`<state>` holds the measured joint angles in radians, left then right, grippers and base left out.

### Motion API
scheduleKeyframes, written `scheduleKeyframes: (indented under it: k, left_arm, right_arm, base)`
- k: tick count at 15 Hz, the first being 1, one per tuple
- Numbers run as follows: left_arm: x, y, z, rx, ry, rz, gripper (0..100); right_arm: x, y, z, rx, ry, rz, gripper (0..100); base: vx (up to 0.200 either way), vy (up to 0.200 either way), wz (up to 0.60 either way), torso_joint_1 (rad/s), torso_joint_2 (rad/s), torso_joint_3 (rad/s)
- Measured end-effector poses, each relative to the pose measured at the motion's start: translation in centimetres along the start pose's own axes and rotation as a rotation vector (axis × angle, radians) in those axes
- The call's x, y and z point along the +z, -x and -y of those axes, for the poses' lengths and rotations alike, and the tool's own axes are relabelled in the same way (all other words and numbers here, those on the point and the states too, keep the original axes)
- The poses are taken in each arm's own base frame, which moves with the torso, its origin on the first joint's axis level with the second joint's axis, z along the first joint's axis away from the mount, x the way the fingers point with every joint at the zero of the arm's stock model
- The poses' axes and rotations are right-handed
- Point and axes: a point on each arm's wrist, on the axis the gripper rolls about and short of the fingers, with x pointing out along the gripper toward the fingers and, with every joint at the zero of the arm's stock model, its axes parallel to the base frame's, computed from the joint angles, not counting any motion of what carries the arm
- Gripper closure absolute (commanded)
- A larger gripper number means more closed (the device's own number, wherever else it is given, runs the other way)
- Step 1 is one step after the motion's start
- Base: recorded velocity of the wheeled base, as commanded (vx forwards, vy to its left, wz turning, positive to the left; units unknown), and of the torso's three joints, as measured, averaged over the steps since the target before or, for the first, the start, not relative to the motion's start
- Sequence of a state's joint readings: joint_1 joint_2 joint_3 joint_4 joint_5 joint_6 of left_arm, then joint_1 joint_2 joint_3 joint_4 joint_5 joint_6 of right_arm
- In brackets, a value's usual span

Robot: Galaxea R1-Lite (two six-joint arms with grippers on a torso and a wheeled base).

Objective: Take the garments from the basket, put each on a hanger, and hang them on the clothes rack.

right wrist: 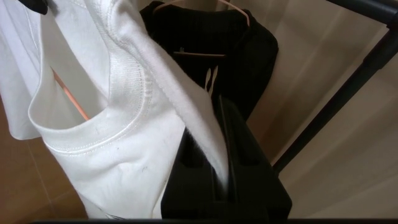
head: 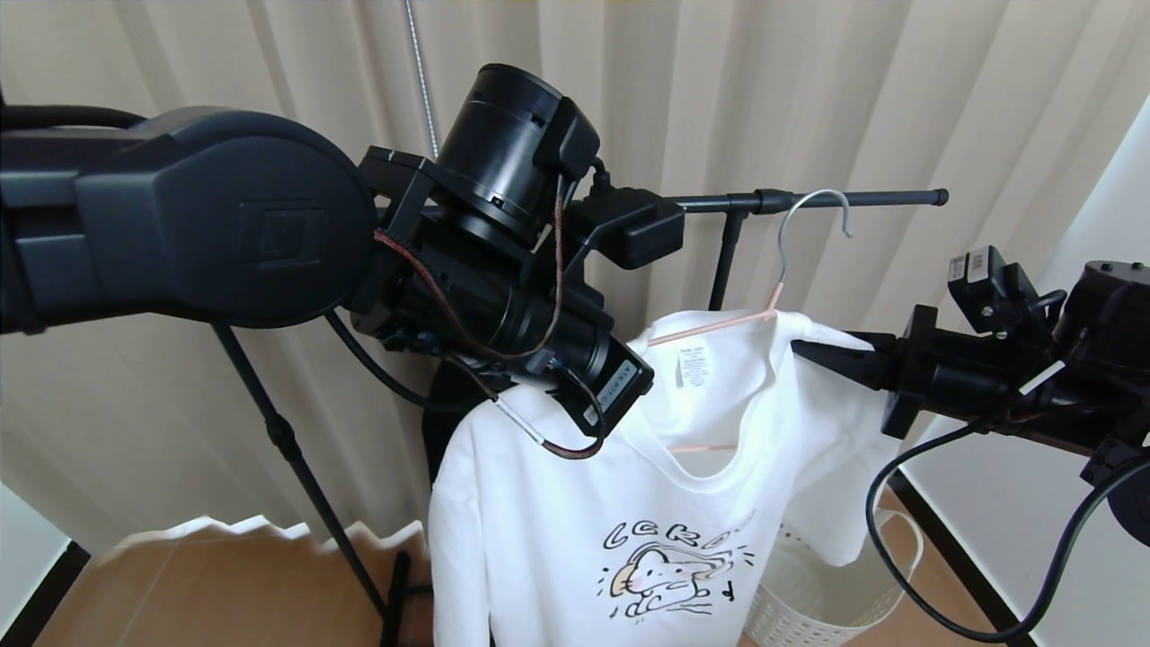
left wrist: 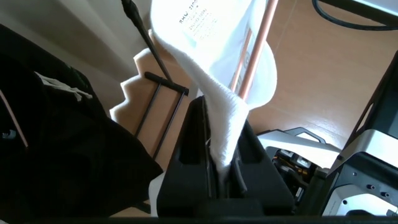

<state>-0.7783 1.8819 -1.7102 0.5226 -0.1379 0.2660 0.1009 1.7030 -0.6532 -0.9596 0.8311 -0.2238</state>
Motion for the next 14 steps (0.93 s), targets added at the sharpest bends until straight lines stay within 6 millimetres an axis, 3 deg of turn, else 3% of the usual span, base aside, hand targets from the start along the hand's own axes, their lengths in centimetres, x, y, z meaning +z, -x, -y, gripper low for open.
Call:
scheduleKeyframes:
  k: [14]
  left_arm:
    - [0.62,0.33,-0.49,0.163,0.044,0.042,100]
  right_arm:
    - [0.56,0.63,-0.4,-0.005,0.009,0.008,100]
  base:
    - [0.0,0.0,0.0,0.0,0.0,0.0]
